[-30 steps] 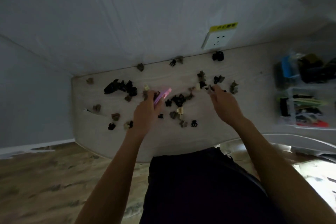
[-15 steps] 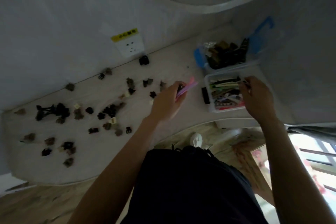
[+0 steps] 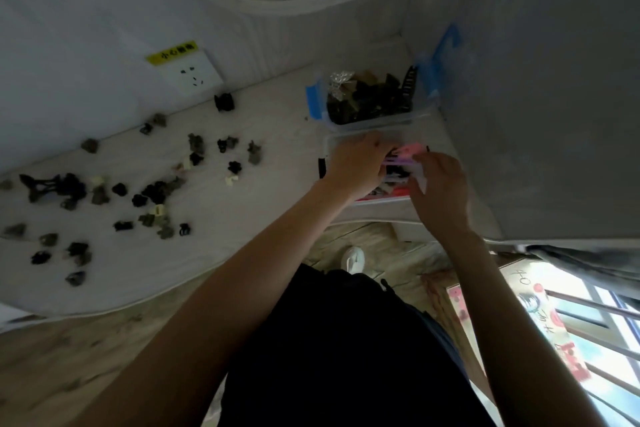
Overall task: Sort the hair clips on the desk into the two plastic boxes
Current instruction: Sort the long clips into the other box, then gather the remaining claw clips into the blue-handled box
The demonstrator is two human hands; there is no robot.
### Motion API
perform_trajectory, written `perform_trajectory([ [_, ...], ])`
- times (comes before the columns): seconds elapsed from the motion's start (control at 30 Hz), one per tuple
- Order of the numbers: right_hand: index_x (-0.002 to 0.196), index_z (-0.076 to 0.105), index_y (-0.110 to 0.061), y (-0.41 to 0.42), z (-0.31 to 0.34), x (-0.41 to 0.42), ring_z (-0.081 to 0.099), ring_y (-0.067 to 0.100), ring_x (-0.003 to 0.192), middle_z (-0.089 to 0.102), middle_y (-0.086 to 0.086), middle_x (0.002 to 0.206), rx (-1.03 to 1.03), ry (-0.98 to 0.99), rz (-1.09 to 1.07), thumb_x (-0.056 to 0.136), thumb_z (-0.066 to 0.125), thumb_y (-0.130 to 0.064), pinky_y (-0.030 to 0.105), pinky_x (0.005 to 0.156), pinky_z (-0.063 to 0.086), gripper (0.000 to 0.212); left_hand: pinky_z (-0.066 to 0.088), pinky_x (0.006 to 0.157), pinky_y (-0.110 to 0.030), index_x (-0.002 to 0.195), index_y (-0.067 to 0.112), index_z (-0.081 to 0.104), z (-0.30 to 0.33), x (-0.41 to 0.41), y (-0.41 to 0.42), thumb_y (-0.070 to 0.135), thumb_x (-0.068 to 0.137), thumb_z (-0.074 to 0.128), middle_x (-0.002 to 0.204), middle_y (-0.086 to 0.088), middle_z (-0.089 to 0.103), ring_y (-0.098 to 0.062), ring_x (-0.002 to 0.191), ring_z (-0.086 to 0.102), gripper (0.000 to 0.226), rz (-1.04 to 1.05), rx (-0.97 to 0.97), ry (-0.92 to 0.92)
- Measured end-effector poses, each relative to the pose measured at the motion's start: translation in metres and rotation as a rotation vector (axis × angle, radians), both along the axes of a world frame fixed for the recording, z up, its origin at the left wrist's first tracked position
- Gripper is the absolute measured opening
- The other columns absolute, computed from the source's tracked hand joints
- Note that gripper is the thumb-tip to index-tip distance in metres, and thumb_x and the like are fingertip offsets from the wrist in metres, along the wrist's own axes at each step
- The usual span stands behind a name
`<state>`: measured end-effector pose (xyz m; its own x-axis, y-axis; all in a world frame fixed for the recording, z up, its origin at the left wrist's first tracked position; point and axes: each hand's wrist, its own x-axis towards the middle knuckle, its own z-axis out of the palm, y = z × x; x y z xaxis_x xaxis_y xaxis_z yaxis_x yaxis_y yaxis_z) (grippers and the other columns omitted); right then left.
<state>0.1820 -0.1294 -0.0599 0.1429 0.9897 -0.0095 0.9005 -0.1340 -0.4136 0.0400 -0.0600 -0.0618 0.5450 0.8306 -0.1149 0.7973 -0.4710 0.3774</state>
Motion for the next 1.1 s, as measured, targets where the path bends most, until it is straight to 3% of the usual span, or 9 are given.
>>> perform_trajectory([
  [0.07, 0.115, 0.058, -0.004, -0.004, -0.003, -0.001, 0.051, 0.035, 0.112, 0.060, 0.018, 0.119, -0.033, 0.031, 0.000, 0.080, 0.062, -0.008, 0.043, 0.094, 0.042, 0.035, 0.033, 0.107, -0.040, 0.138, 0.023, 0.037, -0.008, 0.006, 0.001, 0.022, 0.086, 0.057, 0.138, -0.008, 0.044, -0.028, 0.128, 0.039, 0.055, -0.025, -0.052, 0.072],
  [0.13, 0.116, 0.057, -0.006, -0.006, -0.006, -0.003, 0.050, 0.034, 0.113, 0.059, 0.015, 0.120, -0.032, 0.037, 0.000, 0.081, 0.062, -0.009, 0.042, 0.094, 0.040, 0.036, 0.027, 0.111, -0.041, 0.137, 0.021, 0.037, -0.012, 0.004, -0.001, 0.025, 0.082, 0.063, 0.140, -0.007, 0.042, -0.027, 0.132, 0.034, 0.061, 0.001, -0.059, 0.025],
  [0.37, 0.104, 0.063, -0.005, 0.002, 0.004, -0.037, 0.057, 0.034, 0.103, 0.066, 0.016, 0.105, 0.115, 0.044, 0.032, 0.082, 0.057, -0.008, 0.043, 0.094, 0.042, 0.023, 0.046, 0.089, -0.031, 0.122, 0.017, 0.055, -0.013, -0.075, -0.026, 0.025, 0.091, 0.055, 0.116, -0.003, 0.063, -0.019, 0.105, 0.056, 0.033, 0.176, 0.172, -0.323],
  [0.43, 0.097, 0.064, -0.005, 0.007, 0.008, -0.060, 0.062, 0.033, 0.090, 0.068, 0.016, 0.096, 0.098, 0.146, 0.103, 0.084, 0.055, -0.009, 0.041, 0.082, 0.049, 0.016, 0.044, 0.086, -0.024, 0.122, 0.016, 0.055, -0.015, -0.112, -0.039, 0.021, 0.091, 0.054, 0.115, -0.002, 0.062, -0.016, 0.103, 0.057, 0.031, 0.315, 0.198, -0.379],
  [0.5, 0.095, 0.065, -0.010, 0.014, 0.008, -0.091, 0.064, 0.029, 0.080, 0.070, 0.011, 0.091, 0.018, 0.263, 0.189, 0.086, 0.053, -0.011, 0.035, 0.068, 0.050, 0.015, 0.041, 0.085, -0.019, 0.120, 0.015, 0.056, -0.016, -0.156, -0.052, 0.019, 0.092, 0.053, 0.112, -0.003, 0.063, -0.015, 0.102, 0.056, 0.029, 0.492, 0.226, -0.376],
  [0.63, 0.105, 0.063, -0.017, 0.023, 0.001, -0.168, 0.063, 0.022, 0.093, 0.068, 0.004, 0.103, -0.115, 0.340, 0.457, 0.089, 0.049, -0.014, 0.034, 0.077, 0.051, 0.021, 0.043, 0.090, -0.031, 0.115, 0.013, 0.059, -0.022, -0.248, -0.085, 0.014, 0.091, 0.052, 0.111, -0.006, 0.064, -0.024, 0.103, 0.056, 0.025, 0.840, 0.243, -0.296],
  [0.77, 0.120, 0.055, -0.019, 0.027, -0.014, -0.254, 0.050, 0.019, 0.113, 0.057, 0.001, 0.122, -0.235, 0.281, 0.777, 0.092, 0.045, -0.016, 0.030, 0.090, 0.042, 0.029, 0.039, 0.096, -0.046, 0.120, 0.011, 0.055, -0.040, -0.338, -0.126, 0.016, 0.085, 0.059, 0.118, -0.013, 0.059, -0.034, 0.112, 0.051, 0.036, 1.112, 0.255, -0.168],
  [0.9, 0.135, 0.043, -0.016, 0.022, -0.029, -0.329, 0.029, 0.026, 0.135, 0.036, 0.007, 0.147, -0.336, 0.150, 1.037, 0.093, 0.045, -0.018, 0.037, 0.109, 0.029, 0.043, 0.014, 0.111, -0.057, 0.141, 0.019, 0.029, -0.066, -0.409, -0.156, 0.040, 0.078, 0.068, 0.150, -0.015, 0.024, -0.037, 0.138, 0.018, 0.077, 1.542, 0.008, -0.028],
  [1.1, 0.147, 0.011, -0.030, 0.012, -0.068, -0.397, -0.012, 0.028, 0.145, -0.009, 0.006, 0.158, -0.209, -0.233, 1.223, 0.095, 0.040, -0.038, 0.047, 0.116, -0.009, 0.060, 0.005, 0.115, -0.055, 0.147, 0.022, 0.015, -0.093, -0.461, -0.157, 0.064, 0.078, 0.044, 0.157, -0.014, 0.006, -0.033, 0.144, 0.003, 0.086, 1.509, -0.015, -0.114],
])
